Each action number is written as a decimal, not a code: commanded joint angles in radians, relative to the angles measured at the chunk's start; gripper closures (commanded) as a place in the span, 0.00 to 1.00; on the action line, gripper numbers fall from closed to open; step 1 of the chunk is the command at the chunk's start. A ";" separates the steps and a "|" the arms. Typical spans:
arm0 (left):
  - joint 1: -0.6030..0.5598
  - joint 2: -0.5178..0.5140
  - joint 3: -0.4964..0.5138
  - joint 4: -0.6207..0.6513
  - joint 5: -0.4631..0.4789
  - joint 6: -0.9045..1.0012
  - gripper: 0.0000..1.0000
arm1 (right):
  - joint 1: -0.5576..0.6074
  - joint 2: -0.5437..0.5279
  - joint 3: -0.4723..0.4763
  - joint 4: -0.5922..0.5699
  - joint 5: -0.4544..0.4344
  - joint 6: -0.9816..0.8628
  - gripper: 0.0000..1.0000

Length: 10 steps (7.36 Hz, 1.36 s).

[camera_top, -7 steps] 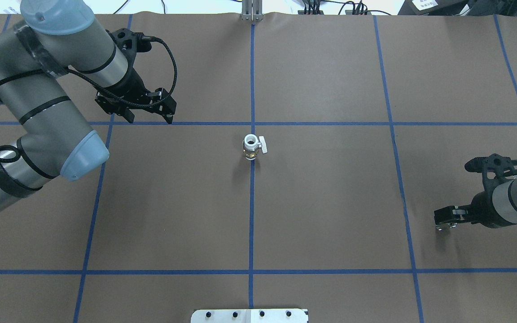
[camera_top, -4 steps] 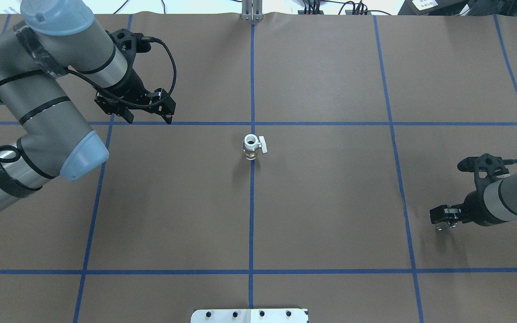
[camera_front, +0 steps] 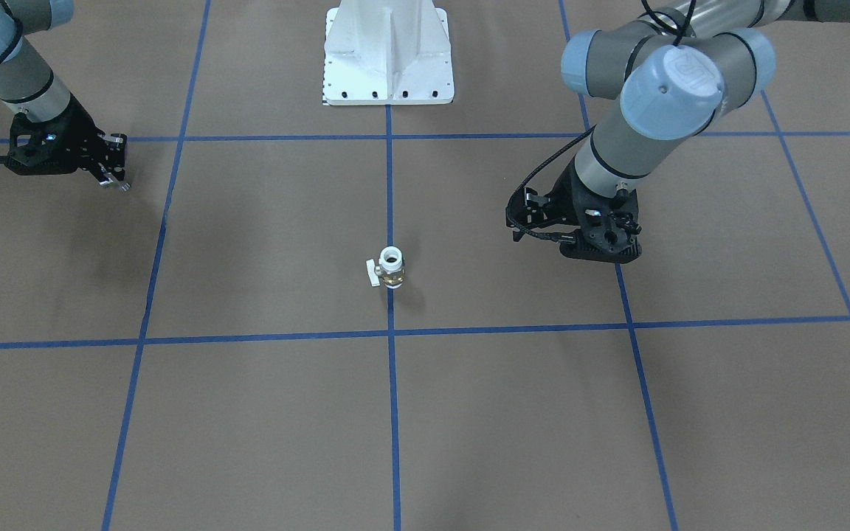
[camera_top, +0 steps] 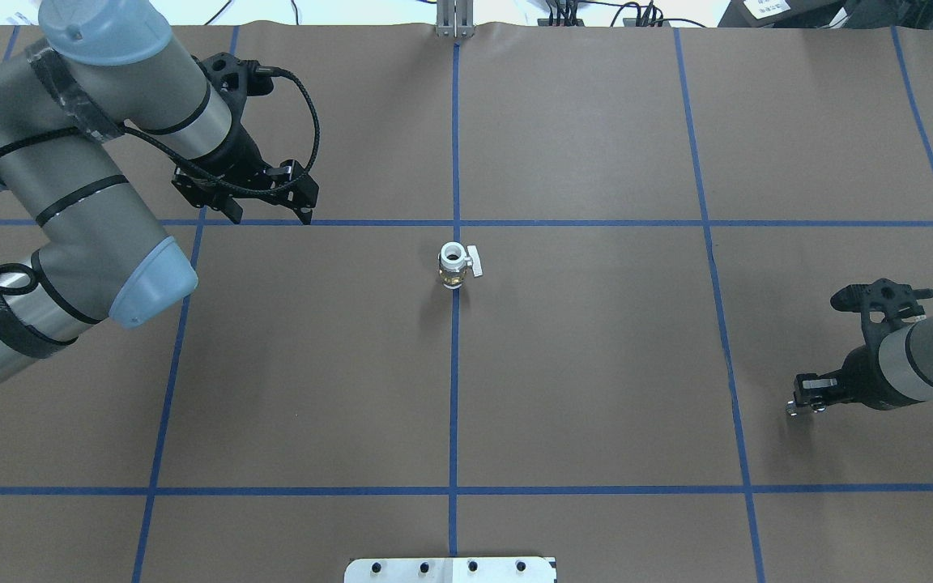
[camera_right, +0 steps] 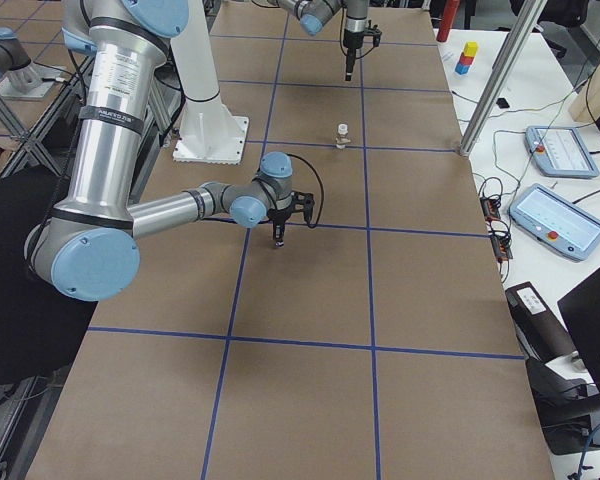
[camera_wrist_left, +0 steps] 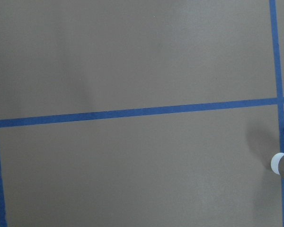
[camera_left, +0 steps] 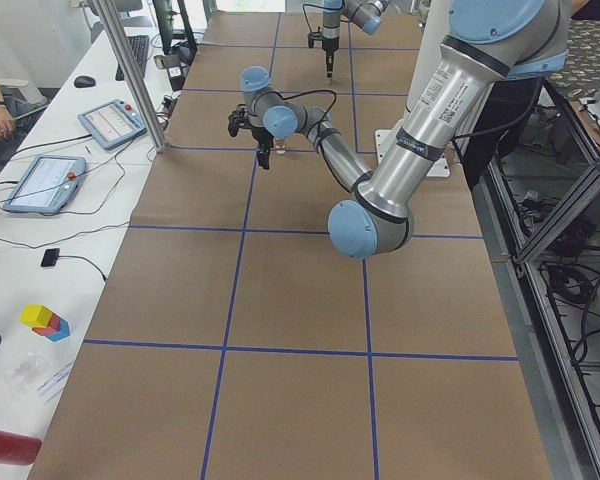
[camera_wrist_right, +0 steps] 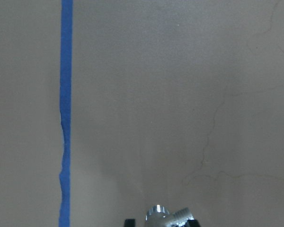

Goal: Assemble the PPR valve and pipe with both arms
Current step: 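Grasp the small chrome pipe fitting with the right gripper, then carry the chrome fitting with the right gripper above the valve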

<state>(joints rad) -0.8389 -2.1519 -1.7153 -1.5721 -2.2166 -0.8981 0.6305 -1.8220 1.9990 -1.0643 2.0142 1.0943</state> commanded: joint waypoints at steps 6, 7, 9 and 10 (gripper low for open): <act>-0.035 0.078 -0.009 -0.015 -0.006 0.140 0.01 | 0.170 0.672 0.034 -0.708 0.153 0.003 1.00; -0.052 0.102 -0.009 -0.014 -0.008 0.203 0.01 | 0.166 0.840 -0.035 -0.809 0.141 0.006 1.00; -0.097 0.156 -0.009 -0.016 -0.014 0.313 0.01 | 0.134 1.029 -0.193 -0.813 0.109 0.059 1.00; -0.127 0.184 -0.010 -0.014 -0.052 0.367 0.01 | 0.124 1.122 -0.285 -0.813 0.107 0.070 1.00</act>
<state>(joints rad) -0.9299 -2.0050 -1.7242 -1.5866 -2.2370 -0.6054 0.7695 -0.8325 1.8305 -1.8676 2.1294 1.1418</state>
